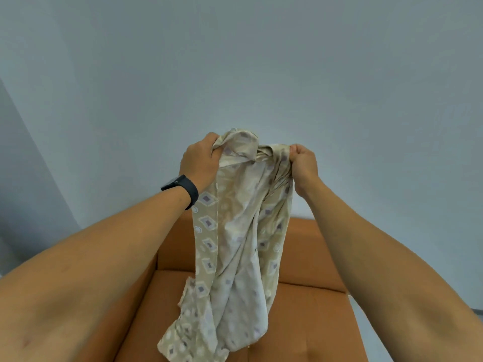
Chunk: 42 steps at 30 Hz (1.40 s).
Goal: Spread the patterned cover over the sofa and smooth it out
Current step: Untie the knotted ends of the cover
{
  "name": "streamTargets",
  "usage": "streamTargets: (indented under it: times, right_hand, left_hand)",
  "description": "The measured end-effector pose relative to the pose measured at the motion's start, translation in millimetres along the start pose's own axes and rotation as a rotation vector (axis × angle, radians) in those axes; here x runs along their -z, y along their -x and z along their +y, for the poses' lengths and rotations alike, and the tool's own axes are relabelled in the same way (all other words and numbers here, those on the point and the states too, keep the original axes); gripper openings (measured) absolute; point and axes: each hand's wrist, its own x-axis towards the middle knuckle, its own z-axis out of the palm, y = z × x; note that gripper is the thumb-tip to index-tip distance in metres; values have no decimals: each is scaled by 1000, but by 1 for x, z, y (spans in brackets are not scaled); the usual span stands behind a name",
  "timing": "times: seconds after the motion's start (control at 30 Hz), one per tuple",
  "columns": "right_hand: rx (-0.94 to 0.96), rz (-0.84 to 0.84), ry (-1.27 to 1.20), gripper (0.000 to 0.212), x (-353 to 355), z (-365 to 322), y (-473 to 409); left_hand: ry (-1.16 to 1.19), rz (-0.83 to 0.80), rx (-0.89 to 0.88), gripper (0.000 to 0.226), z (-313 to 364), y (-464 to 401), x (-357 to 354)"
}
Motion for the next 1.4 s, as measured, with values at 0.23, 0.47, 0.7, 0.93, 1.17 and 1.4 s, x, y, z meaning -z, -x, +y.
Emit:
streamTargets:
  times: [0.23,0.47,0.7,0.93,1.17,1.4]
  right_hand:
    - [178,174,27,36,19,-52,-22]
    - [-49,-49,303,32,23,49,9]
    - [-188,-36,559,16,7,148,78]
    - [-121,-310,333,55,-39,187,161]
    - [-92,-198,416,11,-50,213,179]
    - [-2,-155,416,38,-29,193,192]
  left_hand:
    - [70,58,-89,17,40,-24,-5]
    - [109,-67,61,15,0,18,-24]
    - [161,-238,212,17,-27,93,-43]
    - [347,-340,263,30,-16,157,-51]
    - [412,-350,262,39,-12,178,-45]
    - [177,-265,321,27,-49,192,-31]
